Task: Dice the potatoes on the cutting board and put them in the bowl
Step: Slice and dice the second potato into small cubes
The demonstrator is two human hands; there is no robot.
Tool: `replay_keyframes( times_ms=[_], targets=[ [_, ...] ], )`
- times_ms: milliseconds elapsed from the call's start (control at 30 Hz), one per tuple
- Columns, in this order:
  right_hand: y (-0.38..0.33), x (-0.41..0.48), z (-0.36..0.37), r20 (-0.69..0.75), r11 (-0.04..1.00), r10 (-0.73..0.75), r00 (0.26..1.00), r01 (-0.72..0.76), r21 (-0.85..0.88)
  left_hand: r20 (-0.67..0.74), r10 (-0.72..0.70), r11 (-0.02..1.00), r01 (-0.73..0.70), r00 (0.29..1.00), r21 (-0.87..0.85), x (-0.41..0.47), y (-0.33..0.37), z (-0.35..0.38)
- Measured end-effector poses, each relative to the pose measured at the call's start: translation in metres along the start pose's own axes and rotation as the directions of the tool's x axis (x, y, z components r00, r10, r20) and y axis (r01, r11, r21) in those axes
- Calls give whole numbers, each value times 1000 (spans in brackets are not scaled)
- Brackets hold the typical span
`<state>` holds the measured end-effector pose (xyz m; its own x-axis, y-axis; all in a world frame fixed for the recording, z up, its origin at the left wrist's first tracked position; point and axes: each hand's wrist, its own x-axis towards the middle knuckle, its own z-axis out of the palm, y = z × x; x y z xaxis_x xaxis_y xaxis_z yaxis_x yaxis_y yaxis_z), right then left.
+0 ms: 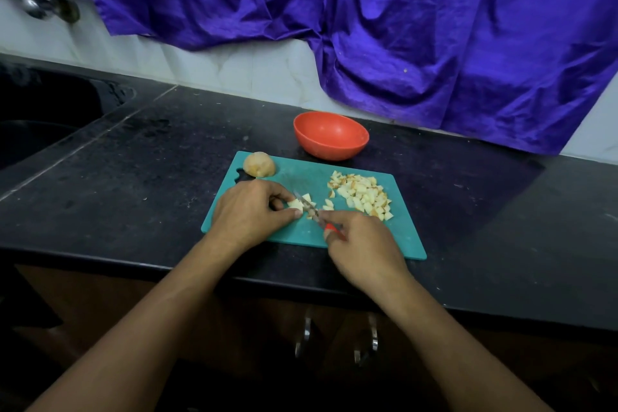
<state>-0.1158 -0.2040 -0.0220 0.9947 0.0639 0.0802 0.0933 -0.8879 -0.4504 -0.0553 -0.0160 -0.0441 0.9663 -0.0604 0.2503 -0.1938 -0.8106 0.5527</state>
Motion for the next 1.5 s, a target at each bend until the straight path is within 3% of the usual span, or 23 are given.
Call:
replay_keyframes(
  times_ms=[67, 133, 300, 500, 833, 1100, 1500],
  targets=[
    [5, 6, -2, 27, 975, 78, 997, -82, 204, 2, 0, 1000, 0, 1000, -6, 1, -1, -1],
    [6, 3, -5, 0, 968, 96, 995, -93, 232, 25, -12, 999, 13, 1000, -34, 1, -3, -2],
    [-16, -12, -9, -107, 1000, -15, 994, 16, 4, 78, -21, 996, 27, 997, -82, 4, -5, -5],
    [-37, -15, -2, -80, 984, -84, 993, 70, -161, 24, -41, 996, 43, 999, -79, 0, -3, -2],
    [-39, -11, 16, -58, 967, -117, 991, 101, -235, 39, -45, 996, 48, 998, -74, 2, -3, -1],
    [-34, -8, 7, -138, 992, -86, 987, 72, -106, 52, -53, 995, 57, 997, -80, 3, -2, -2],
    [-35, -6, 18, -90, 973, -122, 988, 102, -206, 22, -53, 995, 54, 998, -86, 1, -1, 0]
  ],
)
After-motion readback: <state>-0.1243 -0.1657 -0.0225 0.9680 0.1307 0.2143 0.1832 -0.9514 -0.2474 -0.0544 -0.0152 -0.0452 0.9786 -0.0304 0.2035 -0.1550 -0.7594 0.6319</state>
